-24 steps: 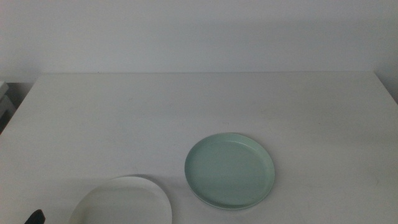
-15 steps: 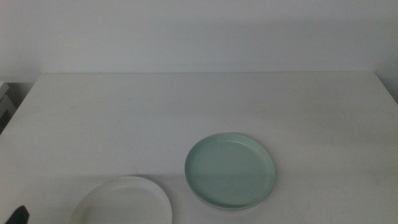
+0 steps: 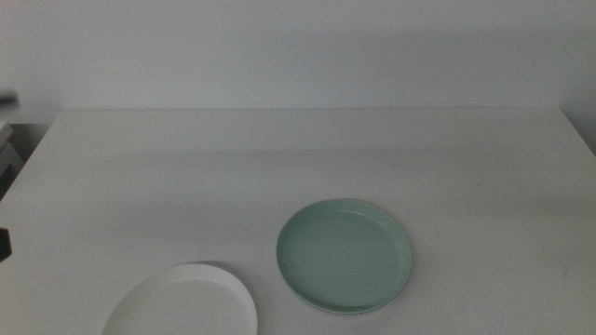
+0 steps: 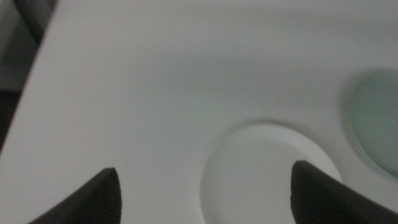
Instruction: Stack the three bowls on top of each other.
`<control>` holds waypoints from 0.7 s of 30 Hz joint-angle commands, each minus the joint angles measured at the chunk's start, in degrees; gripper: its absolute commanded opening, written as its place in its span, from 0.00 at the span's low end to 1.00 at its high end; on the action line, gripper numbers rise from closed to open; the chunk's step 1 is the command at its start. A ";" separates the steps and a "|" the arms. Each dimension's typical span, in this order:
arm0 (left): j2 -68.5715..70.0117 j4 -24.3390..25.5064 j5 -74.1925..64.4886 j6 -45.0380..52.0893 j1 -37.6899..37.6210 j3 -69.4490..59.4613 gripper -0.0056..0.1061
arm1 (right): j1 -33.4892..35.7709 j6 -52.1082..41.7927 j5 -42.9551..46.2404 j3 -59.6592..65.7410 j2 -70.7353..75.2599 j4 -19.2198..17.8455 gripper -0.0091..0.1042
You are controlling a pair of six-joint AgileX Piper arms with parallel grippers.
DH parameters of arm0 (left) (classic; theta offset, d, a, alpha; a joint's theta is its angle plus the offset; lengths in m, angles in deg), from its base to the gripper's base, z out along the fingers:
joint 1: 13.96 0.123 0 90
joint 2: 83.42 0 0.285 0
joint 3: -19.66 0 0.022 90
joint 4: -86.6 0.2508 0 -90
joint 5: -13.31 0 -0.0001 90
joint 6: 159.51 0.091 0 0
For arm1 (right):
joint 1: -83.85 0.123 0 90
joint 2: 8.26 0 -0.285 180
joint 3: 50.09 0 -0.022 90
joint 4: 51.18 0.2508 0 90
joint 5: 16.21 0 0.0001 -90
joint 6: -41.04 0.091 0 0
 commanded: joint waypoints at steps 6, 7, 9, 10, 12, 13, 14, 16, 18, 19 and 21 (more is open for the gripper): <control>-8.62 -2.09 -11.42 -0.37 -0.11 13.62 0.85 | 0.01 -0.51 4.20 -1.44 -0.47 0.61 0.65; -8.83 -2.09 -11.28 -0.37 -0.11 13.81 0.85 | 0.01 -0.51 4.20 -1.44 -0.47 0.61 0.65; -8.83 -1.99 -11.13 -0.37 -0.11 13.71 0.85 | 0.01 -0.51 4.20 -1.44 -0.47 0.61 0.65; -8.83 -2.05 -10.88 -0.37 -0.11 13.71 0.85 | 0.01 -0.51 4.20 -1.44 -0.47 0.61 0.65; -8.83 -1.93 -9.14 -0.57 -0.11 13.71 0.85 | 0.01 -0.51 4.20 -1.44 -0.47 0.61 0.65; -8.83 -1.66 -9.14 -0.57 -0.11 13.59 0.85 | 0.01 -0.51 4.20 -1.44 -0.47 0.61 0.65; -8.83 -1.17 -9.36 -0.57 -0.11 13.53 0.85 | 0.01 -0.51 4.20 -1.44 -0.47 0.61 0.65; -8.83 0.06 -10.81 -0.56 -0.11 13.41 0.85 | 0.01 -0.51 4.20 -1.44 -0.47 0.61 0.65; -8.83 0.95 -10.83 -0.43 -0.11 12.62 0.85 | 0.01 -0.51 4.20 -1.44 -0.47 0.61 0.65; -9.11 0.95 -11.20 -0.30 -0.11 12.09 0.85 | 0.01 -0.51 4.20 -1.44 -0.47 0.61 0.65; -11.44 0.95 -13.31 -0.30 -0.11 11.19 0.85 | 0.01 -0.51 4.20 -1.44 -0.47 0.61 0.65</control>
